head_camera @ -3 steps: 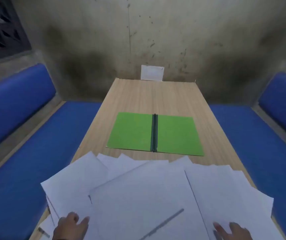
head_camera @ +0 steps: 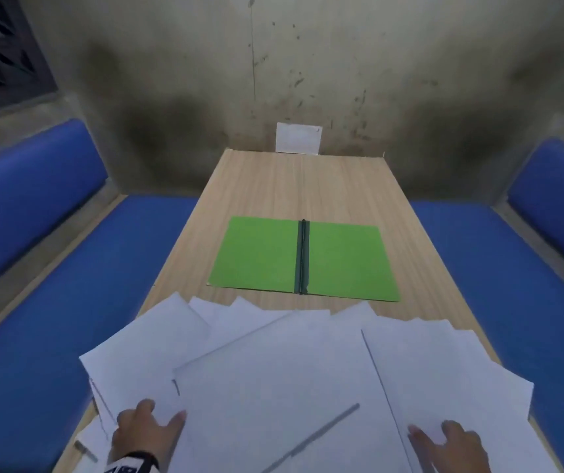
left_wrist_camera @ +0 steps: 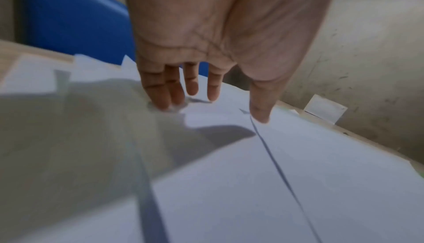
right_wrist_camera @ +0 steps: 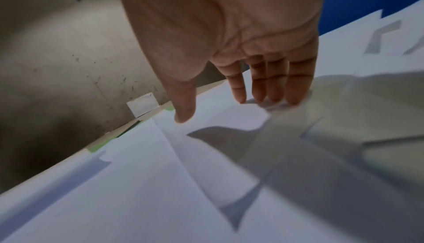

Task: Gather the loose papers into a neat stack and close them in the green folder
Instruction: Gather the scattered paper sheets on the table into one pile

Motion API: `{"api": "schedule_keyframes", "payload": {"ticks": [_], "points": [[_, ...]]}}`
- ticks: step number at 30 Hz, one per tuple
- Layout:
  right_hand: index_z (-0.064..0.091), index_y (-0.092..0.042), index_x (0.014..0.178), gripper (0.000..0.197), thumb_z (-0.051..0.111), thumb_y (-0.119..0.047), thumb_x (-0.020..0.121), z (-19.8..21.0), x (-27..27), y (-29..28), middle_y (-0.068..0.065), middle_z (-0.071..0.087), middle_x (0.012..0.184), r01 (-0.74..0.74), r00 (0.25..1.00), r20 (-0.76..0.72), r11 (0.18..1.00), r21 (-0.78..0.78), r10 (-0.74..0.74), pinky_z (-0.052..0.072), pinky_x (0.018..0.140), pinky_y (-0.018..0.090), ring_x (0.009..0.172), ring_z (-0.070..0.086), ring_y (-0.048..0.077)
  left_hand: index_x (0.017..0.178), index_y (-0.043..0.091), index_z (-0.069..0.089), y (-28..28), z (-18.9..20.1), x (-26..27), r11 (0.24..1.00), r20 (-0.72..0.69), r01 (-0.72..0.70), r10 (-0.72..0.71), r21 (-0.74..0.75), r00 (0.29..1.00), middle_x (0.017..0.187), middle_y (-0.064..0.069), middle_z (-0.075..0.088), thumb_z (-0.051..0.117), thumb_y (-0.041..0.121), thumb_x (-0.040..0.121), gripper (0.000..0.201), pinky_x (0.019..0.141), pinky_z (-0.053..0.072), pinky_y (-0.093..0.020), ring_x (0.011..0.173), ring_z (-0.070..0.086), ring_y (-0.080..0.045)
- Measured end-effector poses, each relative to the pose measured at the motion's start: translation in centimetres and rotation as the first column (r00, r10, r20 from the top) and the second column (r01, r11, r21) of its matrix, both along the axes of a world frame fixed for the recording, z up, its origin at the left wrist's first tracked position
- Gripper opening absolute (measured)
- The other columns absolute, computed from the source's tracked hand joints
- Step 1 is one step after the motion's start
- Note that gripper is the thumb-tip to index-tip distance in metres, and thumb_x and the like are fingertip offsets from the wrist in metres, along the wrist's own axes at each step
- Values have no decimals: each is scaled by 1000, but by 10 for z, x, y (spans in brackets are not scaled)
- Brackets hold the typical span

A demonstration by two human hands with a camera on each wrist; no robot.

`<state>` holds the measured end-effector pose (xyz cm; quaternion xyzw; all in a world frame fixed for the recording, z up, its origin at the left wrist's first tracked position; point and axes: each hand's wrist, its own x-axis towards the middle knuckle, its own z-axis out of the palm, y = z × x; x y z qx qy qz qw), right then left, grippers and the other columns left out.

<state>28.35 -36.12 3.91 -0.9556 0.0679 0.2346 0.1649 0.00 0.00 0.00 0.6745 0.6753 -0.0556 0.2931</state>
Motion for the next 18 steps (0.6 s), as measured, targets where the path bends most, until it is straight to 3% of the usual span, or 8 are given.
{"api": "schedule_keyframes", "payload": {"ticks": [2,4,7,10,12,14,15,18], "points": [[42,-17,134,82,57,-65,70,8,-14,27,11,39,137,-160,986,-61,985,-65,156,30,108,36,129,37,27,131,23,41,-8,10,14,999,9,27,-27,28,1000,139,-8,35,55,68,67,79,108,33,-44,127,37,-30],[31,-24,139,90,57,-69,66,0,-20,30,7,24,149,-178,984,-42,980,-87,175,24,111,38,138,22,24,136,27,35,-18,13,27,984,10,137,-139,116,990,148,-5,25,57,65,69,80,111,28,-44,133,27,-28],[14,-30,144,107,51,-80,57,-18,-25,31,5,5,156,-252,967,-2,952,-175,256,20,113,43,143,7,22,147,27,13,-20,10,45,892,-68,415,-410,180,910,158,-2,2,57,60,73,93,118,11,-41,145,2,-25],[15,-32,144,92,45,-74,68,-37,-34,31,3,8,156,-288,948,73,934,-209,309,23,113,41,144,10,19,149,24,1,-12,8,62,828,-86,551,-545,102,834,159,-2,-2,53,59,77,96,118,4,-43,147,-4,-23],[38,-28,136,69,49,-59,75,-38,-34,26,4,28,152,-293,937,156,947,-130,311,30,108,37,140,27,18,148,24,2,-4,12,69,847,-79,530,-526,45,847,158,-3,12,52,58,78,93,116,12,-46,146,11,-21],[64,-18,84,25,56,-38,72,-33,-32,26,7,61,114,-315,914,257,948,-36,314,43,87,31,114,56,21,146,25,13,3,18,73,856,-100,514,-507,61,856,149,-1,33,54,55,76,86,109,26,-43,137,32,-20],[52,-19,58,18,57,-29,72,-29,-30,27,4,59,88,-320,919,240,948,-9,312,43,76,28,96,61,22,143,24,20,6,21,74,852,-99,521,-514,60,852,144,0,41,55,51,77,80,104,30,-40,132,39,-19],[25,-23,44,44,59,-16,72,-25,-22,35,-6,33,58,-311,938,185,947,85,292,41,68,27,60,45,16,134,16,36,15,25,73,874,82,482,-478,-54,875,138,-8,51,61,23,82,58,99,37,-30,126,48,-21]]}}
